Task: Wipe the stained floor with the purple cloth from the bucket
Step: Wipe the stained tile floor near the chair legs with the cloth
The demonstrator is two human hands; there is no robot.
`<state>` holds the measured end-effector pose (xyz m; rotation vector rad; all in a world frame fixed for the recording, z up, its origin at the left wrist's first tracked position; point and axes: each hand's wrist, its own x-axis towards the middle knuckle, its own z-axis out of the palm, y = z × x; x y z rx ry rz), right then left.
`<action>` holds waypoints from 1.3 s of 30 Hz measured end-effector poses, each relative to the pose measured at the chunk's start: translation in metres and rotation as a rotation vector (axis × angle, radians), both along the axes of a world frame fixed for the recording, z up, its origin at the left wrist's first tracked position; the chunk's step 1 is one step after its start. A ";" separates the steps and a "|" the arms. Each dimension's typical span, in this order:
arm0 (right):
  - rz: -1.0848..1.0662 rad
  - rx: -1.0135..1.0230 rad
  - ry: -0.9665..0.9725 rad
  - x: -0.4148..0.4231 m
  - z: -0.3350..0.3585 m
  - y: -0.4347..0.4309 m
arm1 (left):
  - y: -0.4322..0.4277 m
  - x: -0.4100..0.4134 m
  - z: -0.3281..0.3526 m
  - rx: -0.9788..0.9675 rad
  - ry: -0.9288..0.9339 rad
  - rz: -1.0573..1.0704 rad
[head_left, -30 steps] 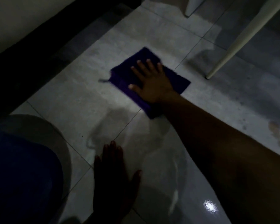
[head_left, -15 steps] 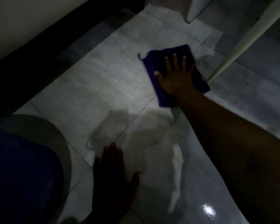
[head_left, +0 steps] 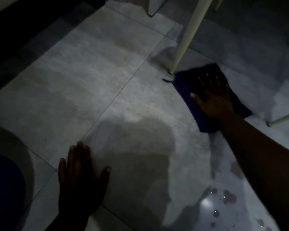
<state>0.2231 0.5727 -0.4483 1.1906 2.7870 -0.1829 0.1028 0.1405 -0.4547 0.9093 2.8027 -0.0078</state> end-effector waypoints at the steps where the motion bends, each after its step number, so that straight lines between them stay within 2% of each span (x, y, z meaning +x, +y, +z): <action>1: -0.003 -0.007 0.005 -0.017 -0.001 -0.007 | 0.000 0.001 -0.001 -0.002 0.017 0.000; 2: 0.038 -0.010 0.012 -0.030 -0.001 -0.019 | 0.000 0.000 -0.001 0.002 0.031 0.010; 4: 0.252 -0.002 0.017 -0.030 -0.006 -0.056 | 0.010 -0.001 0.004 0.036 0.057 0.039; 6: 0.560 0.002 -0.021 0.006 -0.004 -0.086 | 0.032 0.006 0.011 0.113 0.078 0.016; 8: 0.725 -0.012 -0.020 0.056 -0.003 -0.084 | 0.063 0.027 0.016 0.184 0.103 -0.124; 10: 0.645 -0.005 0.008 0.093 0.000 -0.054 | 0.089 0.052 0.013 0.219 0.078 -0.255; 12: 0.411 0.002 -0.002 0.107 0.003 -0.010 | 0.106 0.071 0.008 0.186 0.032 -0.300; 15: 0.044 -0.024 -0.010 0.078 0.004 0.052 | 0.112 0.078 -0.002 0.114 0.028 -0.294; 17: -0.085 -0.018 -0.011 0.043 0.003 0.074 | 0.113 0.078 -0.002 0.097 0.049 -0.303; 19: -0.052 -0.023 -0.021 0.009 0.002 0.070 | 0.114 0.078 -0.002 0.094 0.070 -0.309; 21: 0.139 -0.028 0.001 -0.004 -0.002 0.032 | 0.114 0.078 -0.001 0.075 0.062 -0.305; 24: 0.577 -0.008 -0.026 0.044 0.000 -0.054 | 0.113 0.077 -0.002 0.045 0.024 -0.292; 26: 0.751 -0.026 -0.057 0.103 0.002 -0.081 | 0.113 0.076 -0.002 0.050 0.033 -0.297; 28: 0.698 -0.012 -0.049 0.152 0.002 -0.058 | 0.113 0.077 -0.001 0.064 0.050 -0.309; 30: 0.463 0.015 -0.059 0.171 0.003 -0.021 | 0.113 0.079 0.000 0.066 0.068 -0.324; 32: 0.220 0.022 -0.039 0.158 0.002 -0.007 | 0.112 0.080 0.000 0.061 0.080 -0.338; 34: 0.094 0.037 -0.008 0.130 0.000 -0.026 | 0.111 0.078 -0.001 0.070 0.068 -0.331; 36: 0.178 0.025 0.014 0.118 -0.004 -0.068 | 0.111 0.076 -0.004 0.099 0.056 -0.328; 39: 0.529 -0.038 0.074 0.161 -0.003 -0.155 | 0.107 0.078 -0.011 0.131 0.112 -0.348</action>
